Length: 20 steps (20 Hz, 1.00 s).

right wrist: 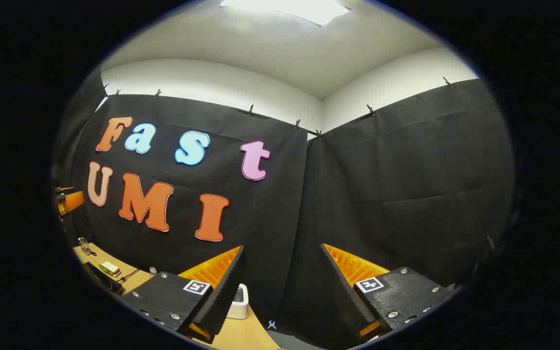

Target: First push the handle of the pot to place it horizontally, then grasp the pot with both hands and set it on the induction cooktop.

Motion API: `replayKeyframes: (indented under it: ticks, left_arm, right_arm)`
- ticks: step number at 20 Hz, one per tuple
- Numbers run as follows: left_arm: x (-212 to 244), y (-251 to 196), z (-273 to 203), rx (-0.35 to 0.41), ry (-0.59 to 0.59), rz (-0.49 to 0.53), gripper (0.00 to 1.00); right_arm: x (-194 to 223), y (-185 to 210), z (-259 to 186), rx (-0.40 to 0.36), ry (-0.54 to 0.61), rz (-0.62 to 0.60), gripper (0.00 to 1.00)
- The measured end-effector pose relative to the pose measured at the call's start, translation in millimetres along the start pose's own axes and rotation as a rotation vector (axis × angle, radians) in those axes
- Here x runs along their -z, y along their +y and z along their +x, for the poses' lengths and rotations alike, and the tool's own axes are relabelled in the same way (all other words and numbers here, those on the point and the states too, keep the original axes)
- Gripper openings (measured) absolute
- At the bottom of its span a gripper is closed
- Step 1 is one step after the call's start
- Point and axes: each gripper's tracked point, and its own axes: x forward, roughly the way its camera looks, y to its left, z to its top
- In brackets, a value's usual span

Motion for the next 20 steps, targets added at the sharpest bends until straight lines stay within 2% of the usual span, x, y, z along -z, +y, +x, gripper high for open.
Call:
replayKeyframes:
  ticks: [1, 2, 3, 4, 5, 7, 8, 10, 11, 12, 13, 14, 19, 20]
  left_arm:
    - [0.2, 0.5, -0.2, 0.000, 0.001, 0.001, 0.93]
    - [0.4, 0.5, -1.6, -0.001, 0.001, 0.002, 0.96]
    - [0.1, 1.3, -1.5, -0.001, 0.000, 0.001, 0.93]
    - [0.2, 0.4, -0.3, -0.001, 0.000, -0.001, 0.96]
    - [0.5, 0.4, -0.2, -0.002, 0.002, -0.002, 0.93]
    - [3.7, -0.5, -0.4, -0.001, 0.007, -0.004, 0.93]
    - [4.0, -0.6, 0.3, 0.001, 0.008, -0.003, 0.96]
    - [4.3, -1.4, 0.8, 0.003, 0.008, 0.000, 0.93]
    - [4.2, -1.7, 1.0, 0.004, 0.008, 0.001, 0.96]
    - [4.6, -2.2, 0.8, 0.005, 0.007, 0.000, 0.93]
    - [4.0, -2.5, 0.9, 0.006, 0.007, -0.001, 0.93]
    - [4.1, -1.7, 1.5, 0.006, 0.007, -0.001, 0.93]
    - [-0.5, 0.8, 0.6, 0.001, -0.007, -0.004, 0.93]
    - [-1.0, 1.1, 0.6, 0.000, -0.008, -0.002, 0.93]
  right_arm:
    - [-0.3, 0.4, 0.1, -0.002, 0.001, 0.000, 0.93]
    - [0.0, 0.1, -0.4, -0.002, 0.002, 0.000, 0.93]
    - [0.0, -0.2, -0.4, -0.001, 0.002, 0.000, 0.97]
    - [0.1, -0.5, -0.7, -0.003, 0.002, 0.001, 0.97]
    - [0.9, -0.4, -0.4, -0.002, 0.004, 0.002, 0.97]
    - [2.8, 0.1, -0.6, -0.003, 0.009, 0.002, 0.97]
    - [3.5, -0.6, -0.7, -0.002, 0.011, 0.002, 0.97]
    - [3.8, -0.6, -0.3, -0.001, 0.012, 0.001, 0.97]
    - [4.0, -0.2, 0.2, -0.001, 0.012, 0.002, 0.97]
    - [4.4, -0.9, 0.3, 0.000, 0.014, 0.002, 0.93]
    - [4.6, -1.5, 0.1, 0.001, 0.016, 0.003, 0.93]
    - [5.1, -1.5, -0.4, 0.002, 0.016, 0.003, 0.97]
    - [0.8, -0.5, -0.9, 0.002, 0.007, 0.003, 0.97]
    - [0.6, 0.2, -0.9, 0.001, 0.006, 0.002, 0.93]
